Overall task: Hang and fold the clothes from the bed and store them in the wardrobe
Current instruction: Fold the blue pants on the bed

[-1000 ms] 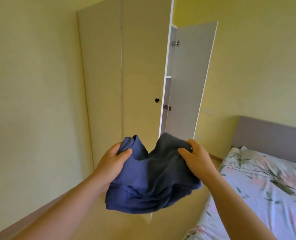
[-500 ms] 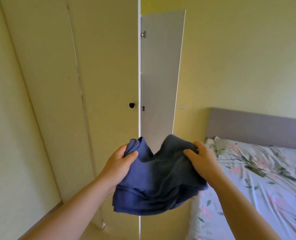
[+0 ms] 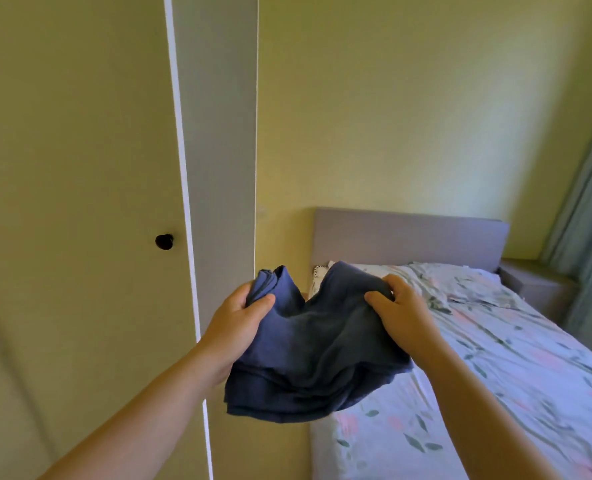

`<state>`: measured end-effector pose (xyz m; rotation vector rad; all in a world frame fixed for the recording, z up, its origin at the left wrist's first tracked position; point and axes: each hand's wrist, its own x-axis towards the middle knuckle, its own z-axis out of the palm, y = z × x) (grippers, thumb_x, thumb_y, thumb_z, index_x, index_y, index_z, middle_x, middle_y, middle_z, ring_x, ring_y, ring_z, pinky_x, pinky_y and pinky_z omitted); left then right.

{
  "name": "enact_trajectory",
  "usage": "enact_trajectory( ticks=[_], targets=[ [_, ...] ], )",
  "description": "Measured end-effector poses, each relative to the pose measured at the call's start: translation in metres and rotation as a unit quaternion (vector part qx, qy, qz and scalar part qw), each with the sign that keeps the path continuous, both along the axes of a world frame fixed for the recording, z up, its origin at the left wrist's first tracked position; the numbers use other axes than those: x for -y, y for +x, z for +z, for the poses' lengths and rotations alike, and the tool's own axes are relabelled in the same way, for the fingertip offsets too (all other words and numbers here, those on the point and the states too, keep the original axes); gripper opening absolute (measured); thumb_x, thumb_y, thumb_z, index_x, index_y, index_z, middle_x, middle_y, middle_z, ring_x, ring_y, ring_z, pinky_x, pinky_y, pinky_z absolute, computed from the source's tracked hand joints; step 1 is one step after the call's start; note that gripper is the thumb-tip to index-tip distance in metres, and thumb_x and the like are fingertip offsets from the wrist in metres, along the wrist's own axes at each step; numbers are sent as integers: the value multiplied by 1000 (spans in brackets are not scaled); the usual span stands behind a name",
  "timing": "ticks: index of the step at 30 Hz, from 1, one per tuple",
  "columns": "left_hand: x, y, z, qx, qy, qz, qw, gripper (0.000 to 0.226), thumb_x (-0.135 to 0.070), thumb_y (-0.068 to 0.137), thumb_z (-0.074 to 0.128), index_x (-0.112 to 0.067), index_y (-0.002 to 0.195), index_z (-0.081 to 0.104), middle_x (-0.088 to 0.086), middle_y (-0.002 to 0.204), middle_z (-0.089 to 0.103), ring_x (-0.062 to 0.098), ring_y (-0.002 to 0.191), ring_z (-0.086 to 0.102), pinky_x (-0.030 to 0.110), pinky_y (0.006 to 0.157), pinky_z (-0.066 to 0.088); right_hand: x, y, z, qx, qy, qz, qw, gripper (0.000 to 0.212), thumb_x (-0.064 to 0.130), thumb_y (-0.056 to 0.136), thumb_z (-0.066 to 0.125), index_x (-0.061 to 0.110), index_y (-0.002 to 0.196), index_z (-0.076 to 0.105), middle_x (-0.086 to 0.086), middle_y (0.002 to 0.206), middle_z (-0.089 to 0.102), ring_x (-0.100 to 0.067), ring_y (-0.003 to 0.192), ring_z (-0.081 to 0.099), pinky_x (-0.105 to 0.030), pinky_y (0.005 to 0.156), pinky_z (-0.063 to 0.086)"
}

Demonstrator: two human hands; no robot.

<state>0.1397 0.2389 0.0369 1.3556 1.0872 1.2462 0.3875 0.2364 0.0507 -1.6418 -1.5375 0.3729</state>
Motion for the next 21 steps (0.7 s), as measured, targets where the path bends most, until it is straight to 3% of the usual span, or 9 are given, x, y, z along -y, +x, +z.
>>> enact_trajectory(
  ticks=[5,13,18,21],
  targets=[
    [-60,23,-6,-3,-1,-38,999,18,-26,97,55,-39,105,64,-12,101,74,6,91,71,27,79,54,-46,23,-4,4,5,-28,1000,8,25,96,55,18,95,53,4,84,56,-11,76,52,-25,62,39],
    [-173,56,-5,22,2,-10,1000,18,-25,96,56,-37,107,65,-10,100,74,8,90,71,26,76,52,-166,57,1,3,16,-16,1000,13,26,94,56,21,84,50,-1,77,56,-15,71,53,-28,56,34],
    [-241,62,1,84,3,52,995,18,-22,95,57,-37,100,66,-17,93,74,-1,83,70,9,58,50,-251,62,13,12,22,14,1000,17,28,94,55,24,81,46,1,73,54,-13,66,50,-26,53,31],
    [-280,60,4,99,0,75,992,18,-21,95,58,-37,101,64,-20,89,74,-3,80,69,7,54,48,-302,55,15,6,13,39,999,19,26,94,55,23,78,44,1,74,53,-15,67,50,-29,55,33]
  ],
)
